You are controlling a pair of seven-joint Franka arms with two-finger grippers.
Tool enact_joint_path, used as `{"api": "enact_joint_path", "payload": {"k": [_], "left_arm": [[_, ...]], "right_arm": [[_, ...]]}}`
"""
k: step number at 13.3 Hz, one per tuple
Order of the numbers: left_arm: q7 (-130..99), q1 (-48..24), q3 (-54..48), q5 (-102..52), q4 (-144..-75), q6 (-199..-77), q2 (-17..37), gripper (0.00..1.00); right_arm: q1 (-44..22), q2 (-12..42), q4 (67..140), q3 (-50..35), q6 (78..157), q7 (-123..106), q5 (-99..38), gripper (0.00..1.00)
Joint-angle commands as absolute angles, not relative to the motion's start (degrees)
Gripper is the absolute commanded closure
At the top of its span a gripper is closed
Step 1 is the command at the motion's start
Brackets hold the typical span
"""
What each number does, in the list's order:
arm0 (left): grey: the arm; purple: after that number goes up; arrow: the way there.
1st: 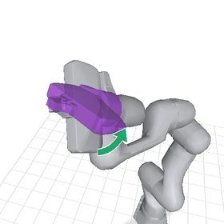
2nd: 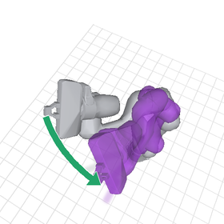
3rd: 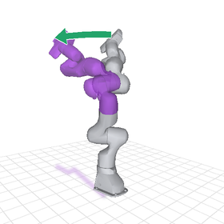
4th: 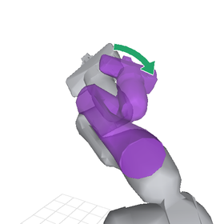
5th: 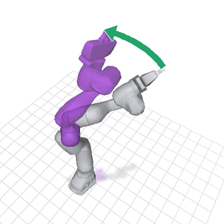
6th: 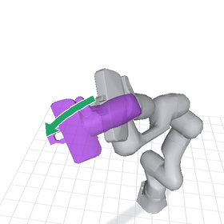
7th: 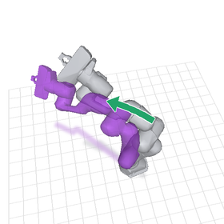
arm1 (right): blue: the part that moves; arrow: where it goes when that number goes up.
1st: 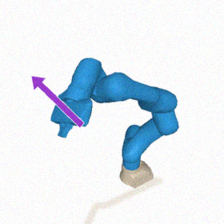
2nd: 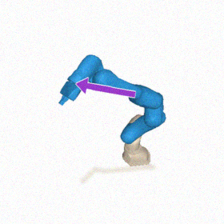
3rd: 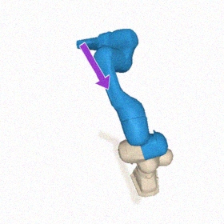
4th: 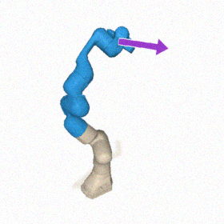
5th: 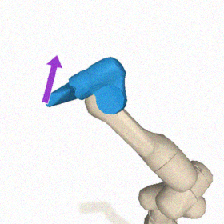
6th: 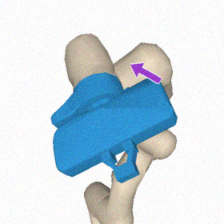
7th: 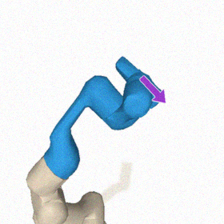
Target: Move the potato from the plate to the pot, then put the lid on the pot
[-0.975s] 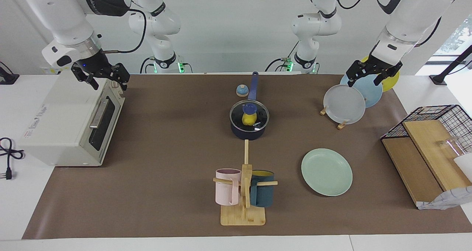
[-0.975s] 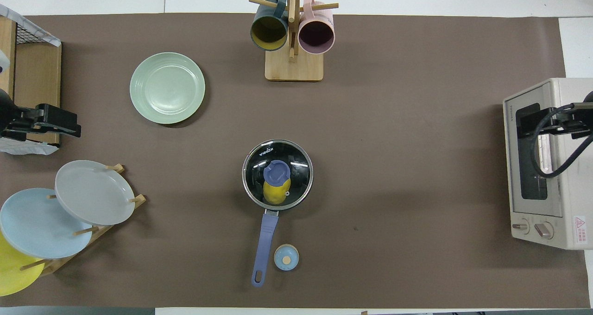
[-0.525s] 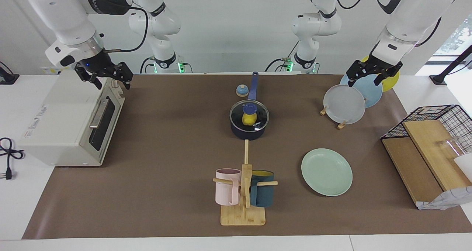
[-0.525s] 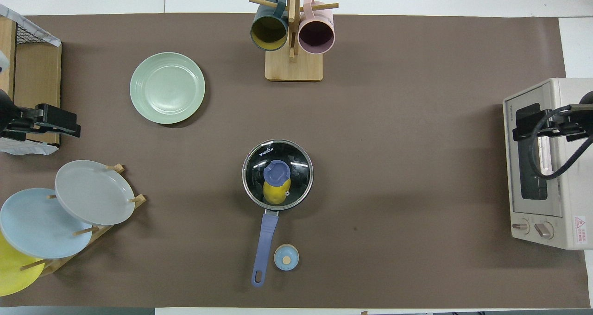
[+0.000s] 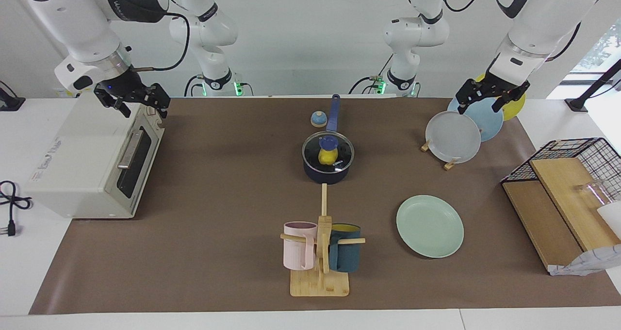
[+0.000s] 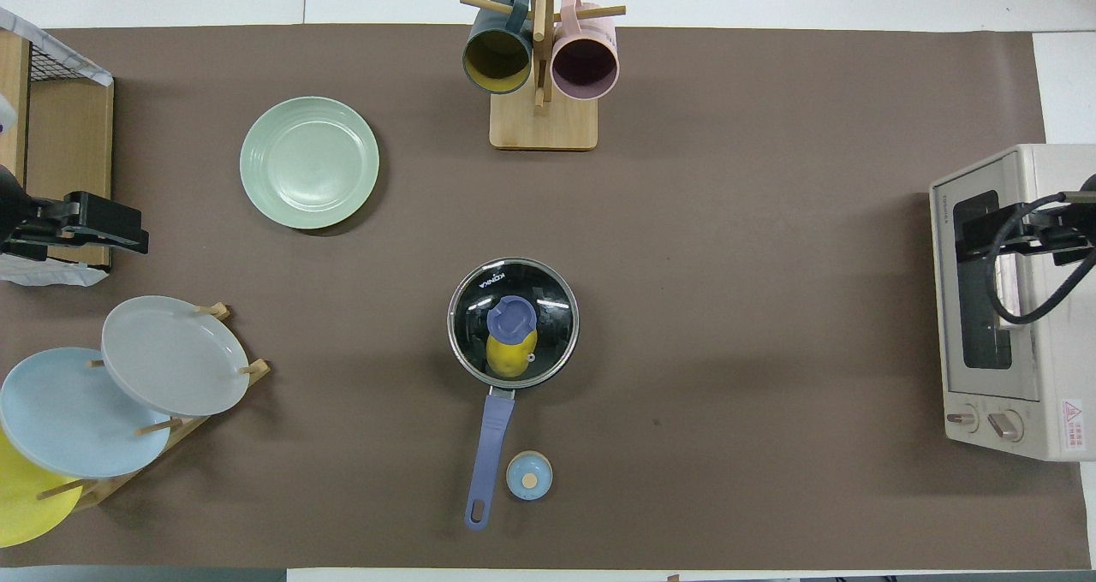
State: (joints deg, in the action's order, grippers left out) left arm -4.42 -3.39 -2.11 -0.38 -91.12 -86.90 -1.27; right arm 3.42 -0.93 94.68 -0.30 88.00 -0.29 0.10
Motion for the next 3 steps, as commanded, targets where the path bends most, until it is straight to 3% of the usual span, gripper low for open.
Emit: {"api": "enact_joint_path", "payload": {"k": [1, 3], "left_arm": [[-4.13, -2.81, -2.46, 0.53, -92.64, -86.84, -2.81, 0.0], [-4.13, -2.81, -2.46, 0.53, -92.64, -86.84, -2.81, 0.0]], "right_arm": [[4.04, 0.09, 92.99, -1.14, 86.83, -1.84, 0.97, 0.0], [4.04, -0.26, 92.99, -1.05, 86.75, -2.02, 0.7, 0.0]]}}
